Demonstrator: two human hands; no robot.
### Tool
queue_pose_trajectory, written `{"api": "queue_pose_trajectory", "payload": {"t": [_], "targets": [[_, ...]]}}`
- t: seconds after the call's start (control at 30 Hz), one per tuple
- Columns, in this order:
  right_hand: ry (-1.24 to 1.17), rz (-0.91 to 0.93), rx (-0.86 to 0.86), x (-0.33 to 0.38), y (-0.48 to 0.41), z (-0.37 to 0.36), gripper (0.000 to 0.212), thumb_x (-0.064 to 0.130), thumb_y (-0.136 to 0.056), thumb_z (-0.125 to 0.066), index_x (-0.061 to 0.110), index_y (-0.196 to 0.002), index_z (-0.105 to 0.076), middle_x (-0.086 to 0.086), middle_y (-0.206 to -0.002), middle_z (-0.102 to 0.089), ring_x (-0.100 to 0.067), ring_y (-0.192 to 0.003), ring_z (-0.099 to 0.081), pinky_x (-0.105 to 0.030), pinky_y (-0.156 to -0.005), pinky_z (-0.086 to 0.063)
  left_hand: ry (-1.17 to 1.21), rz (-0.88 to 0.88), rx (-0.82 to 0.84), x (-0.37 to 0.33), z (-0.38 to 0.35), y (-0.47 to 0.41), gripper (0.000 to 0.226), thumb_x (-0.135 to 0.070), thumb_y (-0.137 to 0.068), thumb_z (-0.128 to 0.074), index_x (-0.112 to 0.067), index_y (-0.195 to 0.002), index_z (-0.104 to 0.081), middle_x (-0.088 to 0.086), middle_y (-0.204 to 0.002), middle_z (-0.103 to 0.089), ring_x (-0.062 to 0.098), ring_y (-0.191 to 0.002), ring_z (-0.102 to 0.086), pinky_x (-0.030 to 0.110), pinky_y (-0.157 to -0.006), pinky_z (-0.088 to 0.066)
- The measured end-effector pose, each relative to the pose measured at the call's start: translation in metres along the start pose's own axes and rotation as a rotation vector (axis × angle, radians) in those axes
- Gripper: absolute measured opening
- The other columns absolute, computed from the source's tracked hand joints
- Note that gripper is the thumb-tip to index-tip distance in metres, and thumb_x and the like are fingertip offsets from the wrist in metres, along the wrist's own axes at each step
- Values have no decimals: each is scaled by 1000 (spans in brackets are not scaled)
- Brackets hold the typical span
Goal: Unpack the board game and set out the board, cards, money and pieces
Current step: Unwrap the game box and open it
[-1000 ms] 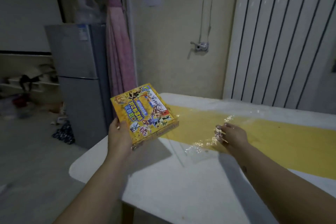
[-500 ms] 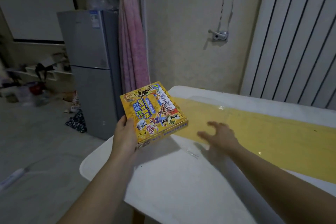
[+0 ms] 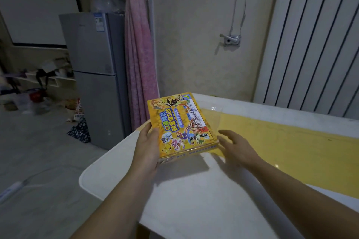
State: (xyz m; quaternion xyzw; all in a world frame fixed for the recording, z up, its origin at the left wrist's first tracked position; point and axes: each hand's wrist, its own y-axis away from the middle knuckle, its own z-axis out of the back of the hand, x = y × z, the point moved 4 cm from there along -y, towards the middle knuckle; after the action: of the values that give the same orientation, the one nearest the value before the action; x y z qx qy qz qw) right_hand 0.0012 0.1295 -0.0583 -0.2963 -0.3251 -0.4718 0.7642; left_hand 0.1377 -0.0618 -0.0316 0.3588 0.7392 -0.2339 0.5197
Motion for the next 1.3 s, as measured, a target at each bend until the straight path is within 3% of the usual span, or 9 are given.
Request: {"api": "queue_pose_trajectory", "payload": {"t": [0.07,0.13,0.23,0.43,0.5,0.63,0.77,0.83,1.3], "targets": [[-462,-153,-37,-4,28,21,35,28,-99,-46,6,-122,-57,-14,-118,-63,-22,-96,-58,-14,-71,-48,-19,5,22,7,-12,8,23,-16,-100,-42,-21,-117,-56,5,-100,-71,16,-72,-71,28,-55,-57],[-817,-312,26,-7,59,35,34,37,-96,-47,10,-113,-57,-13,-100,-67,-25,-85,-62,-32,-77,-50,-17,31,40,17,-29,18,38,-16,-99,-44,-16,-137,-43,7,-112,-66,20,-83,-69,32,-65,-58],[-969,-367,103,-9,98,53,29,36,-86,-57,14,-104,-61,-12,-96,-68,-28,-88,-66,-40,-80,-52,62,113,110,33,-67,44,55,-14,-98,-47,-18,-148,-23,10,-114,-61,18,-82,-64,33,-71,-54],[-975,-323,-110,-34,146,112,27,13,-89,-60,15,-115,-56,-8,-92,-71,-25,-77,-66,-31,-68,-54,87,280,340,65,-135,102,60,-8,-96,-50,-29,-144,-23,15,-124,-61,25,-88,-66,44,-77,-55],[-930,-332,-136,-46,158,132,26,11,-89,-60,16,-114,-56,-9,-88,-69,-24,-72,-63,-29,-65,-52,-131,222,380,71,-143,112,68,-9,-92,-56,-32,-144,-20,9,-128,-58,27,-107,-60,47,-98,-46],[-845,-374,-169,-72,179,162,19,11,-90,-55,21,-106,-58,-5,-70,-61,-18,-58,-52,-25,-53,-44,-800,-160,327,53,-146,127,100,-28,-82,-70,-25,-150,3,9,-152,-4,22,-141,-11,28,-110,-18],[-765,-386,-149,-88,192,172,31,9,-89,-58,28,-113,-57,-10,-74,-60,-20,-63,-46,-26,-54,-38,-1279,-482,936,56,-169,158,117,-60,-66,-73,-41,-147,10,-9,-154,15,15,-144,13,41,-118,-2],[-754,-372,-128,-87,193,173,33,9,-89,-58,28,-116,-55,-8,-70,-62,-21,-62,-47,-26,-51,-40,-1496,-582,1099,66,-179,171,126,-68,-59,-72,-46,-143,20,-12,-152,27,16,-141,27,51,-116,8],[-671,-248,33,-65,189,181,48,10,-88,-62,35,-125,-45,-13,-81,-68,-20,-66,-62,-26,-59,-52,-1819,-659,1271,62,-222,169,145,-68,-52,-77,-47,-121,49,-3,-141,49,26,-129,44,59,-111,14]]}}
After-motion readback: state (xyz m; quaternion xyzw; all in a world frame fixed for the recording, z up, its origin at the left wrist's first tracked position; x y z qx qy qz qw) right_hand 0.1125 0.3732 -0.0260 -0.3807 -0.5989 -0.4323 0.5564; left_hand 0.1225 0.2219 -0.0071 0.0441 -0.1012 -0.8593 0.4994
